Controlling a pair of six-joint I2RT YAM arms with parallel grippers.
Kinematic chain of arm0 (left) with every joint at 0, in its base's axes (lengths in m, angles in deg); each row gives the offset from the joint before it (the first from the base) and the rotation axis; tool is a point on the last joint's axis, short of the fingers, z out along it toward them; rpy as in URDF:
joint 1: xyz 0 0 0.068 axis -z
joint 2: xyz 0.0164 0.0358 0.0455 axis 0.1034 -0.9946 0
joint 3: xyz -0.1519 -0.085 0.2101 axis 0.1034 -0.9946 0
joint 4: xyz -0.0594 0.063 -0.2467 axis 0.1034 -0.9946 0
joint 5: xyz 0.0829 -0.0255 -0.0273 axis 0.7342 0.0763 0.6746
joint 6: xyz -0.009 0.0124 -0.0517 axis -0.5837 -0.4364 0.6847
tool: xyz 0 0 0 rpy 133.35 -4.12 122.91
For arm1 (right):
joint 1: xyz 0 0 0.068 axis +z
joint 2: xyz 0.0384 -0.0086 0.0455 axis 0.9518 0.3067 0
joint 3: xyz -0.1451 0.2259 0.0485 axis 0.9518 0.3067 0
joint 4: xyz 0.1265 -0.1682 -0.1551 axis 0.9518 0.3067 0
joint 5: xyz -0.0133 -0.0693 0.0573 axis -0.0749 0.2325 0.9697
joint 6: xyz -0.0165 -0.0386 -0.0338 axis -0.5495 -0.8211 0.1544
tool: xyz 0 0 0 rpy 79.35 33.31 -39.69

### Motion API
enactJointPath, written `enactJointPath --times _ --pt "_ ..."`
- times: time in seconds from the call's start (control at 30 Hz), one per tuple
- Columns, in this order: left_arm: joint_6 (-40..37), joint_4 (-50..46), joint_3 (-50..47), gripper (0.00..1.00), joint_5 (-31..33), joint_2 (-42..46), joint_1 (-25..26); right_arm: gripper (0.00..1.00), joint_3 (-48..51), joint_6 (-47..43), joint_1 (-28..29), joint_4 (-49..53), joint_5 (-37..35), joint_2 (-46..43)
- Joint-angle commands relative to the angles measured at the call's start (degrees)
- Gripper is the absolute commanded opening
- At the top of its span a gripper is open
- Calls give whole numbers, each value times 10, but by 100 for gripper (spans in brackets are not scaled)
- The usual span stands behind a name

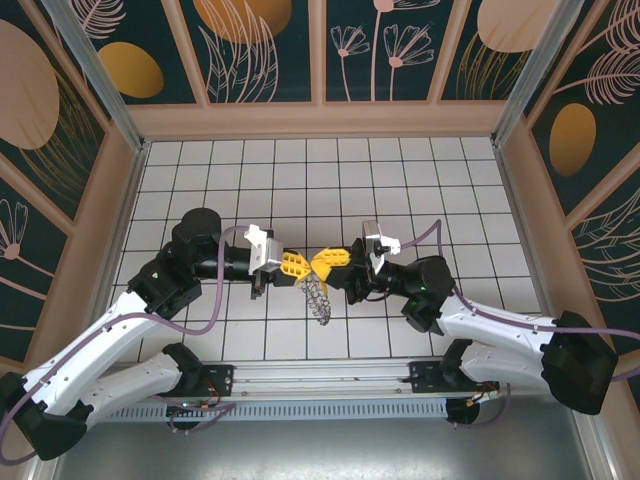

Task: Put the keys on the keyring

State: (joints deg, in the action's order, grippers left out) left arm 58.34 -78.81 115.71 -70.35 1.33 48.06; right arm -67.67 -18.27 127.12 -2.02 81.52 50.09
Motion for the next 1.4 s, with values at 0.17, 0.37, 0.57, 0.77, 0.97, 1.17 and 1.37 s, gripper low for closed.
enactJointPath --times 0.17,0.37,0.57,0.77,0.97,1.17,1.37 --pt "-14 20 12 0 12 6 3 0 -23 -11 9 66 -34 -10" --pt "-12 26 7 0 19 13 2 0 -28 -18 8 111 -53 -19" --pt "-11 29 7 0 22 14 2 0 -26 -19 9 117 -63 -22" --pt "-10 29 6 0 24 17 2 0 -17 -21 8 125 -81 -34" --pt "-7 33 4 0 26 18 3 0 -25 -23 8 152 -92 -32" --pt "-4 39 1 0 30 23 2 0 -23 -22 9 158 -99 -37" --pt "5 52 -5 0 42 28 2 5 -12 -21 8 167 -116 -62"
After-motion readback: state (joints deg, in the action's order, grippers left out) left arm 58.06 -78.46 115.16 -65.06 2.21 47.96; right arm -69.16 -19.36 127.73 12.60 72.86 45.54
